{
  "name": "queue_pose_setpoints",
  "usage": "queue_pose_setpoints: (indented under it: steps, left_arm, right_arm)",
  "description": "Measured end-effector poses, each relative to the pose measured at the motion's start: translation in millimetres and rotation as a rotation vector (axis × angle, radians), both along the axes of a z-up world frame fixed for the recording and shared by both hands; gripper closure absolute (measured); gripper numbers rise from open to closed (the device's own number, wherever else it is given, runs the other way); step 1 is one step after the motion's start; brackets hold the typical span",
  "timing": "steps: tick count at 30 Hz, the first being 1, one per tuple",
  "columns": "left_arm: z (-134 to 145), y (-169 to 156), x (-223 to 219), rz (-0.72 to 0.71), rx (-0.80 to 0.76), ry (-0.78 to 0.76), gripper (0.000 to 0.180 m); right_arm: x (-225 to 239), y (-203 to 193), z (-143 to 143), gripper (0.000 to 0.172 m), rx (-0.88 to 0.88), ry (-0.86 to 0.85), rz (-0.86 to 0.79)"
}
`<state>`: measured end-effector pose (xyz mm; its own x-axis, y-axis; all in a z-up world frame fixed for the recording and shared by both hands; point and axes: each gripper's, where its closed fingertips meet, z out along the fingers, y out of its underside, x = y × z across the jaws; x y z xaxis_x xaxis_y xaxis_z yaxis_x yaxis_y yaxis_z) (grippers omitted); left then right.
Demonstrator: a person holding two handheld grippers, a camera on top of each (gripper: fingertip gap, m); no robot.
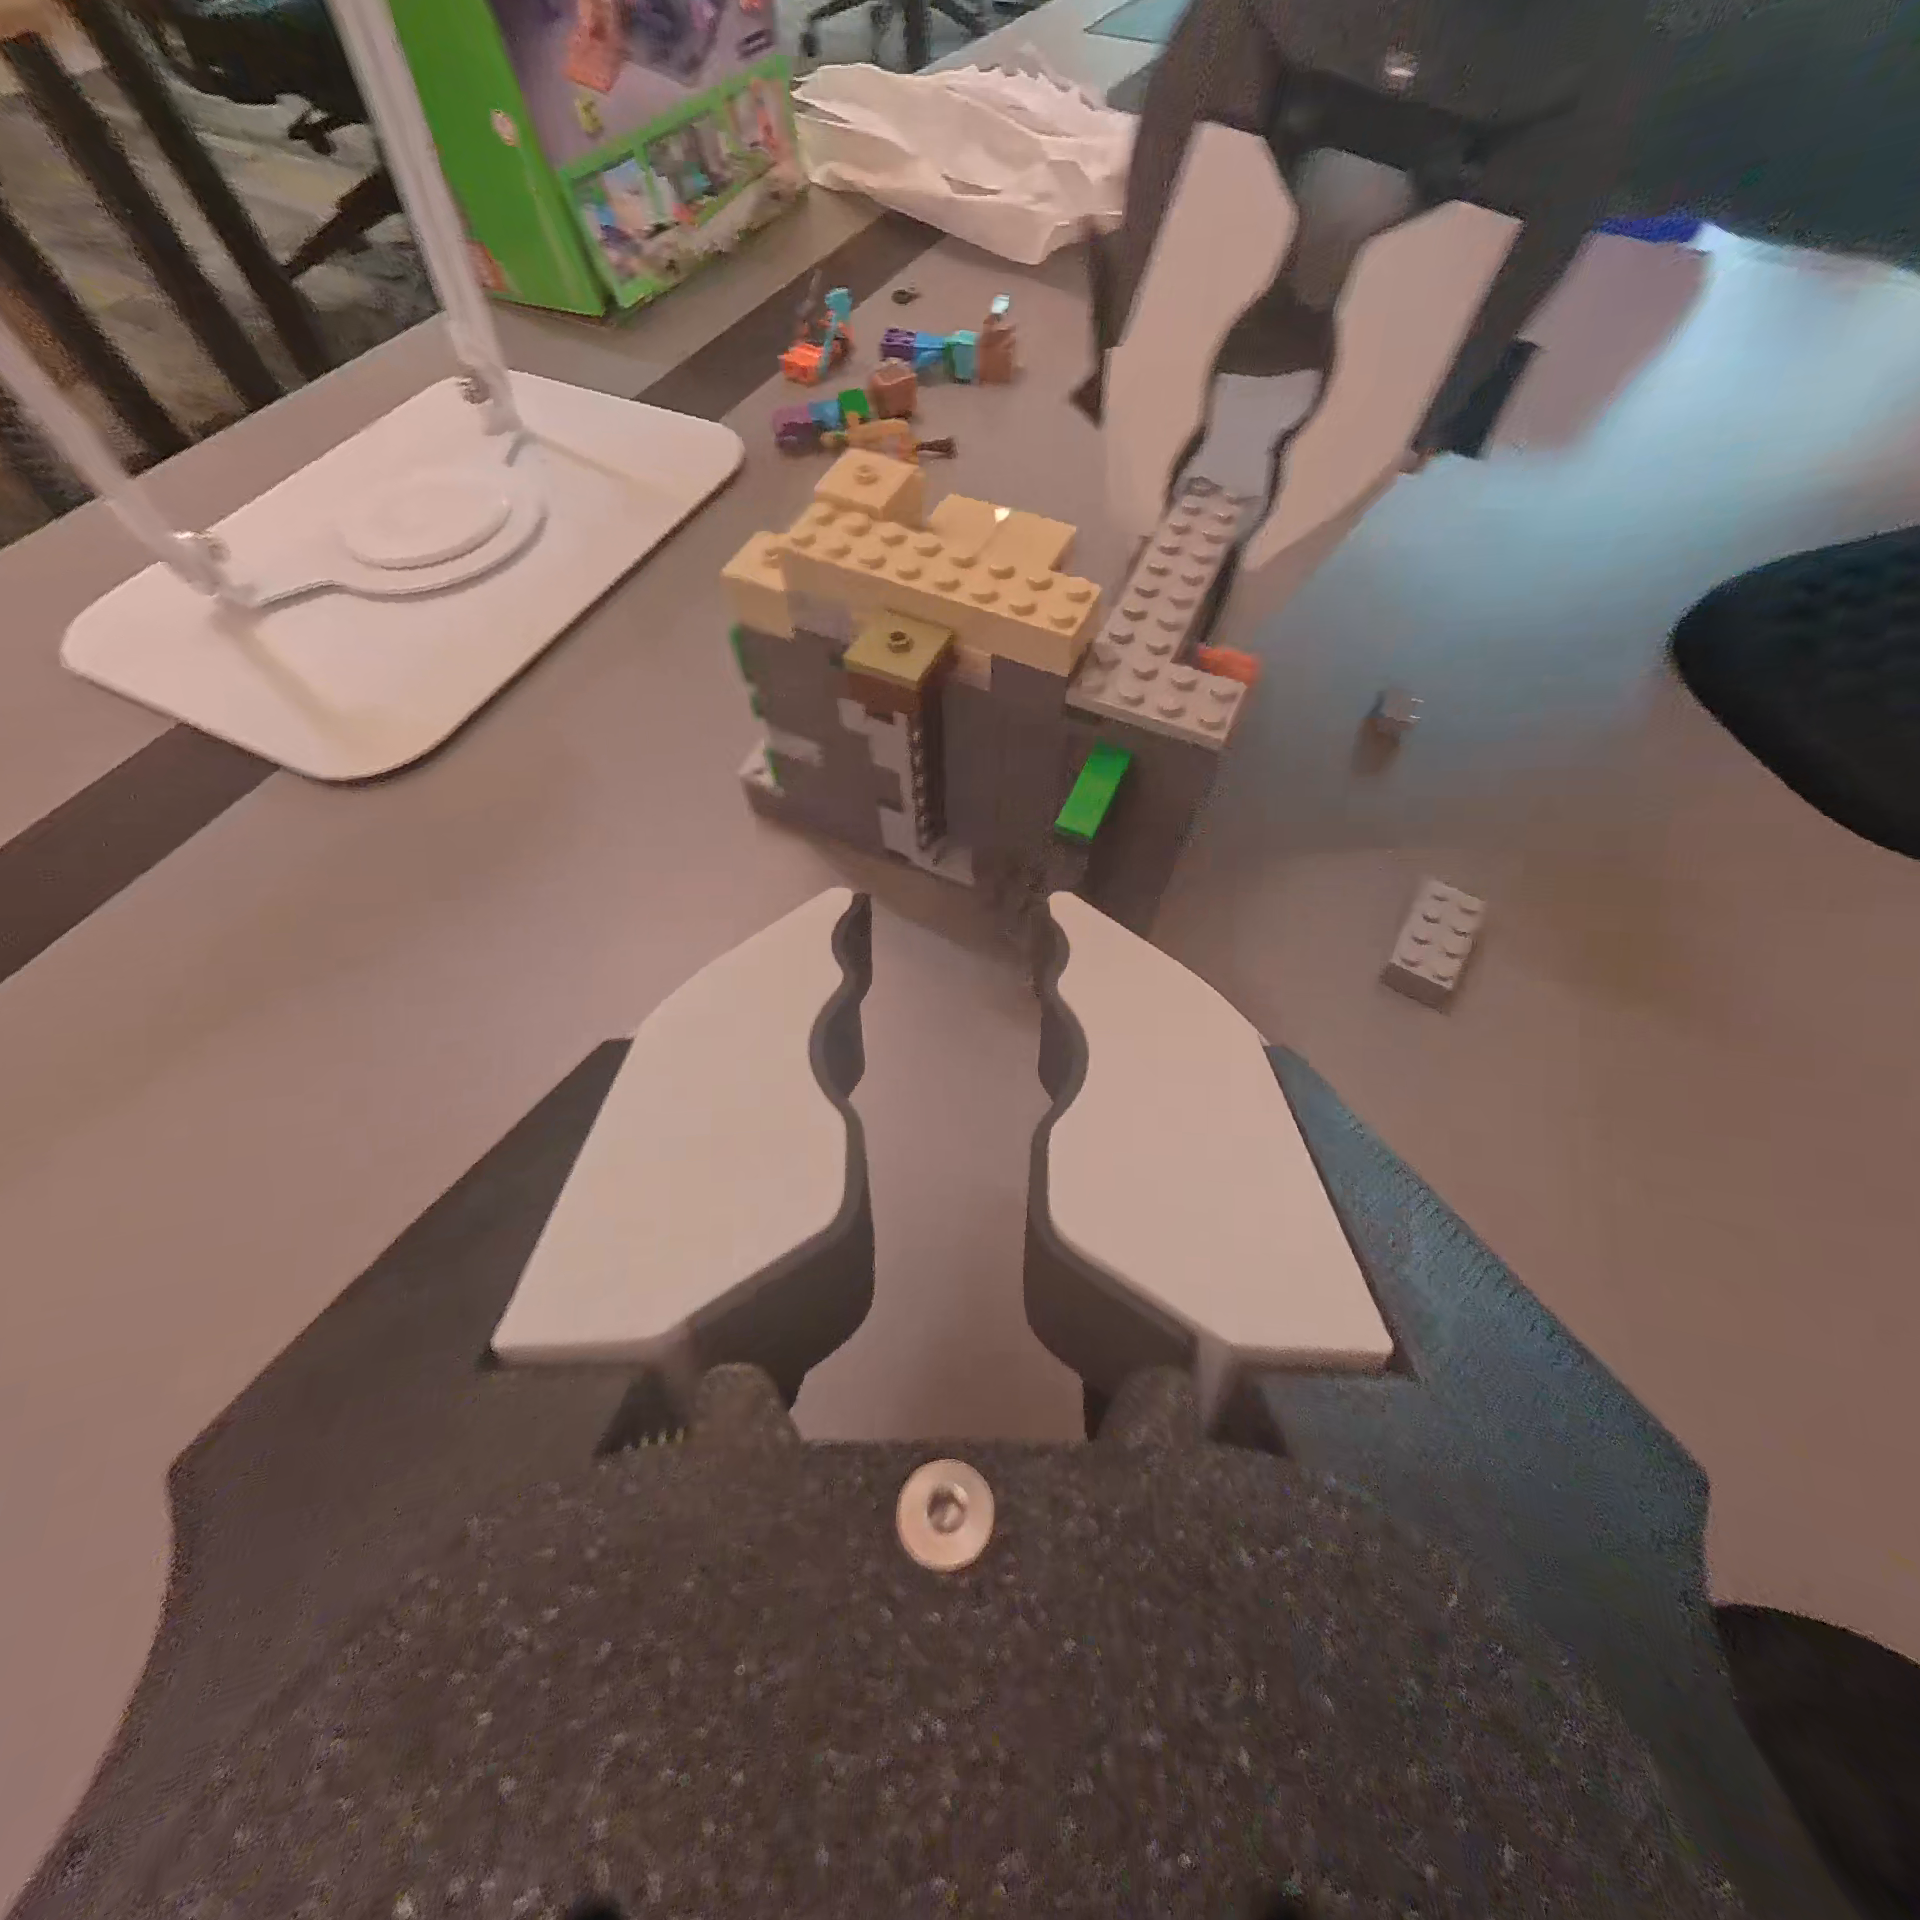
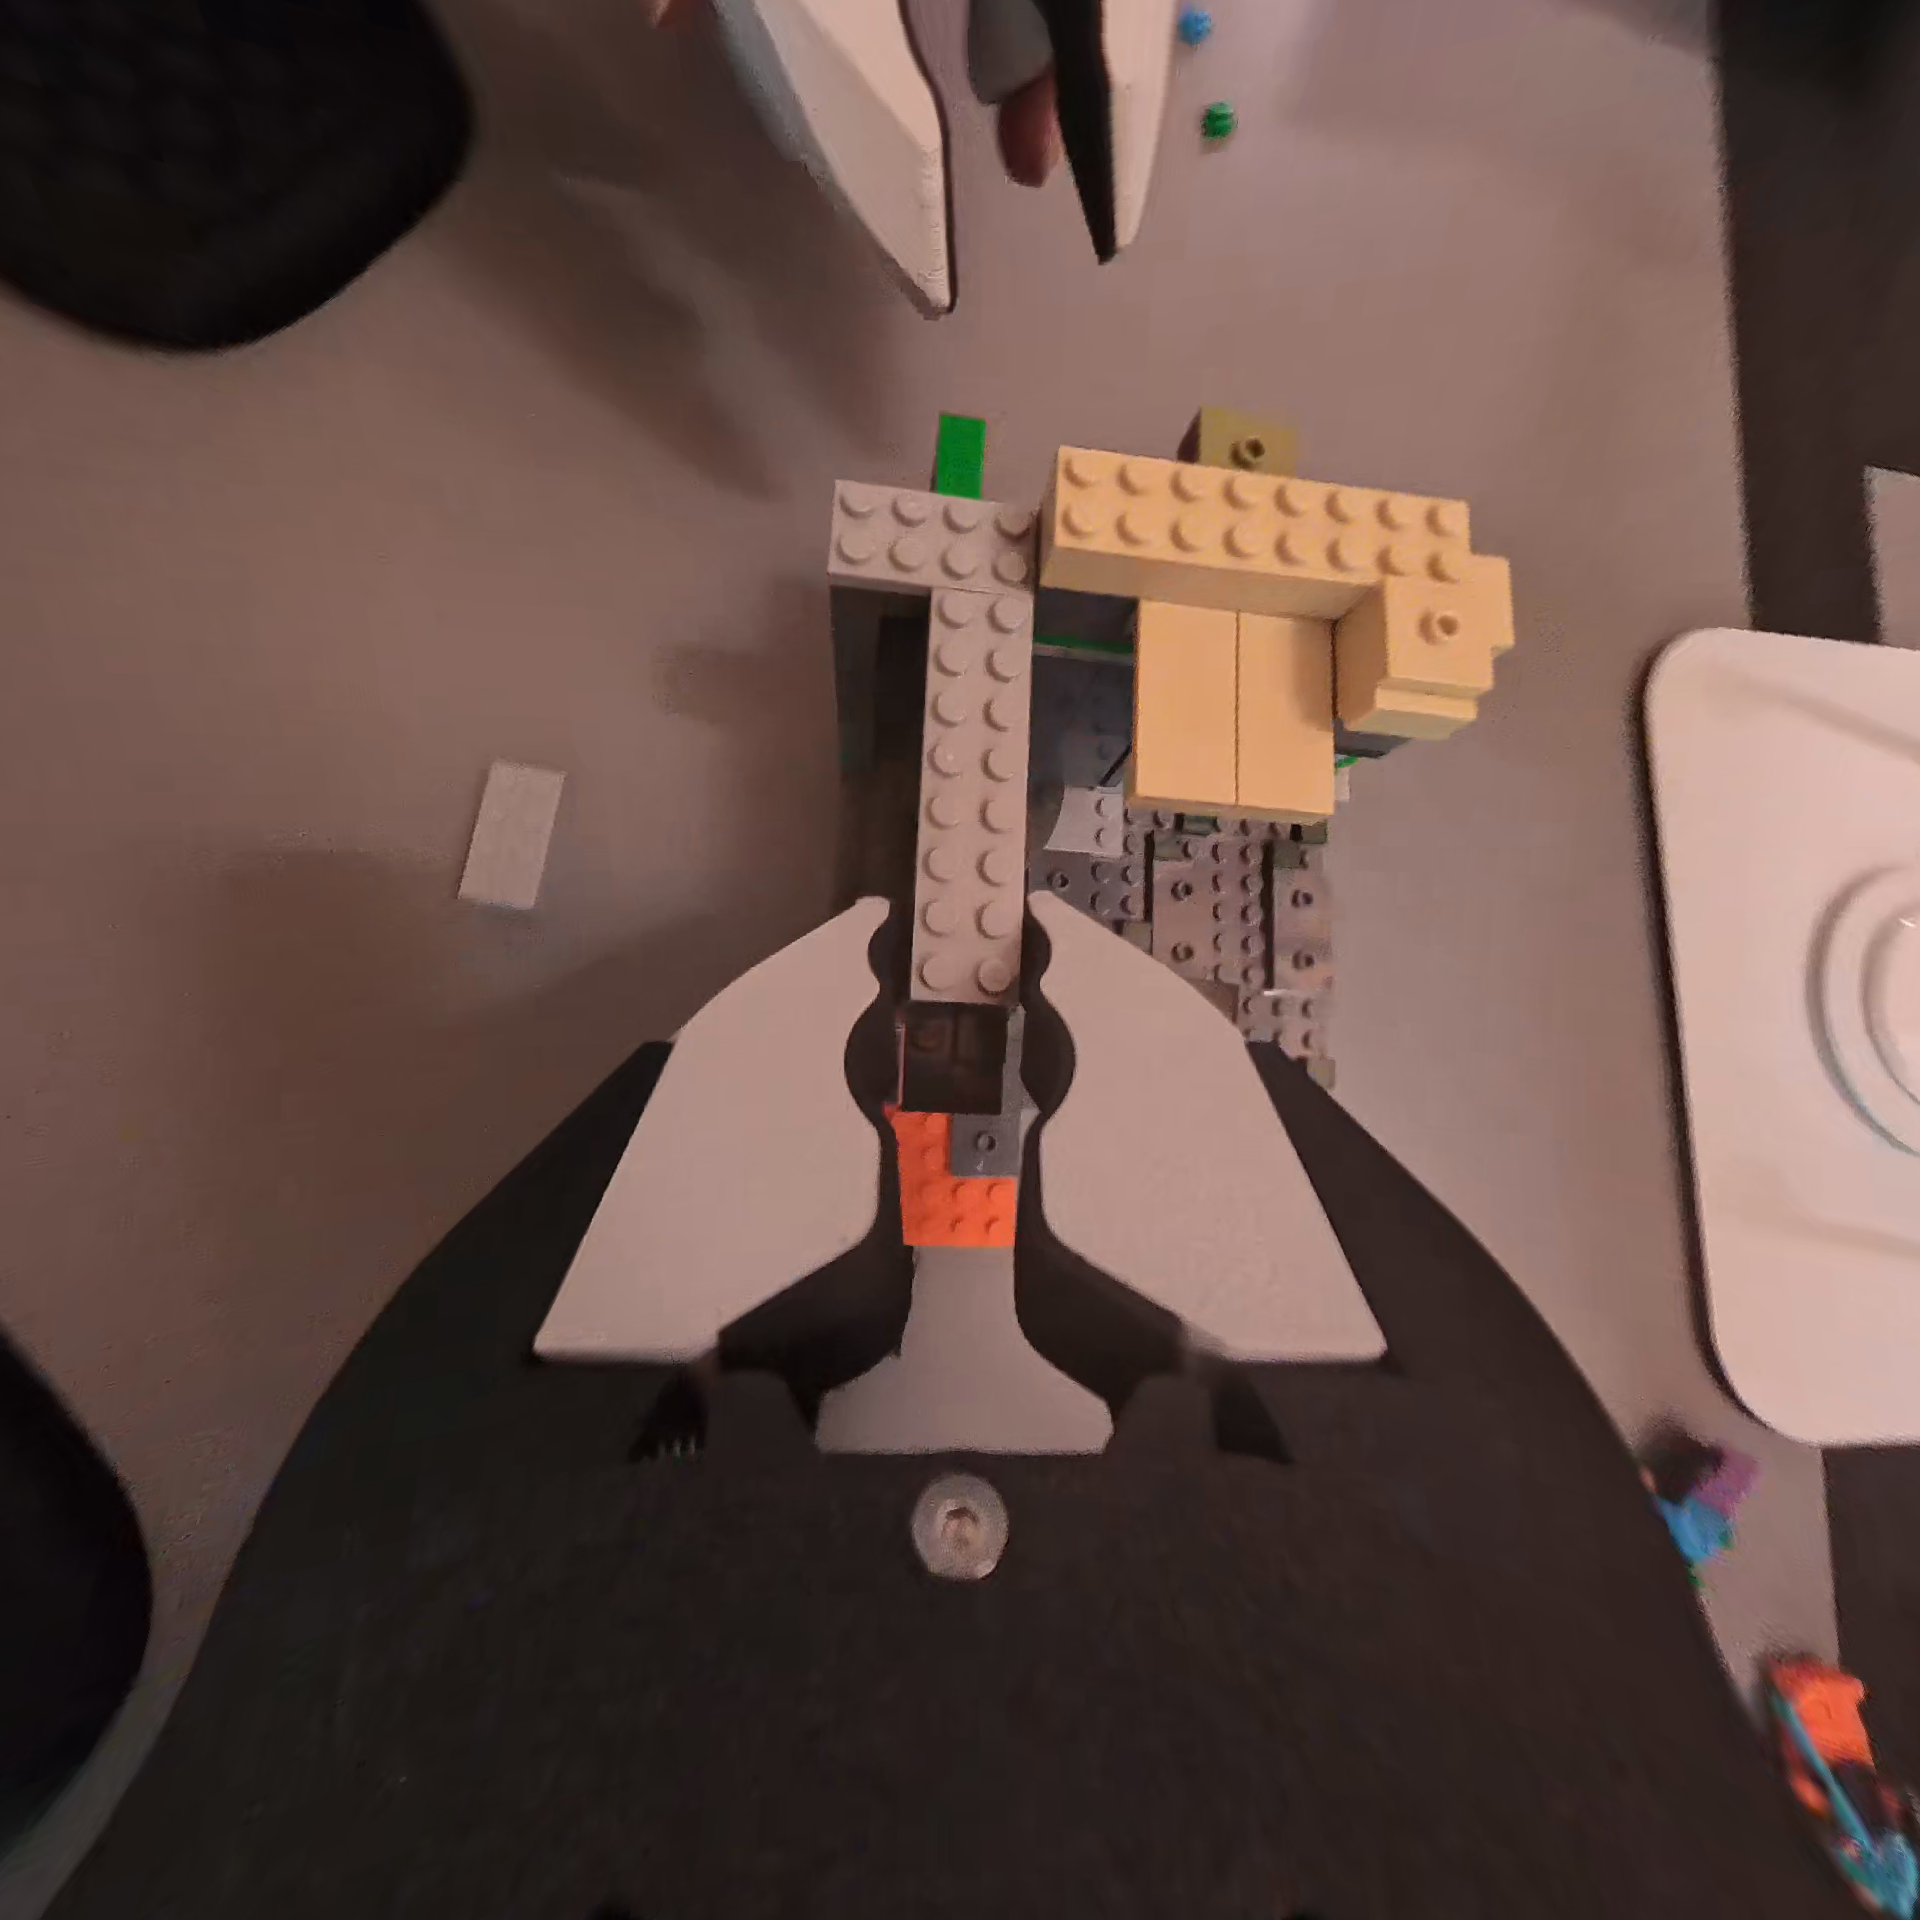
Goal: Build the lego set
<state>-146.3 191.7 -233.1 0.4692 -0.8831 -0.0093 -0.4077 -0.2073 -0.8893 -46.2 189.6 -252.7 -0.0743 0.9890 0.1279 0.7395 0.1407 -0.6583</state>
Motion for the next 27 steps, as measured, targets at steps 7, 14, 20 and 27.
queue_pose_setpoints:
  steps: [7, 14, 20, 27]
  left_arm:
    - [-15, -28, 35, -0.161, -0.02, 0.057, 0.147]
    - [-30, -33, 57, -0.196, 0.003, 0.136, 0.158]
    - [-32, -31, 61, -0.171, 0.047, 0.166, 0.169]
    - [-32, -37, 64, -0.113, 0.072, 0.231, 0.168]
  right_arm:
    - [12, -1, -1, 0.153, -0.002, -0.054, 0.279]
    - [10, 8, -1, 0.152, 0.04, -0.117, 0.341]
    - [8, 15, 2, 0.148, 0.073, -0.067, 0.254]
    - [28, 9, 45, 0.145, 0.109, 0.059, 0.042]
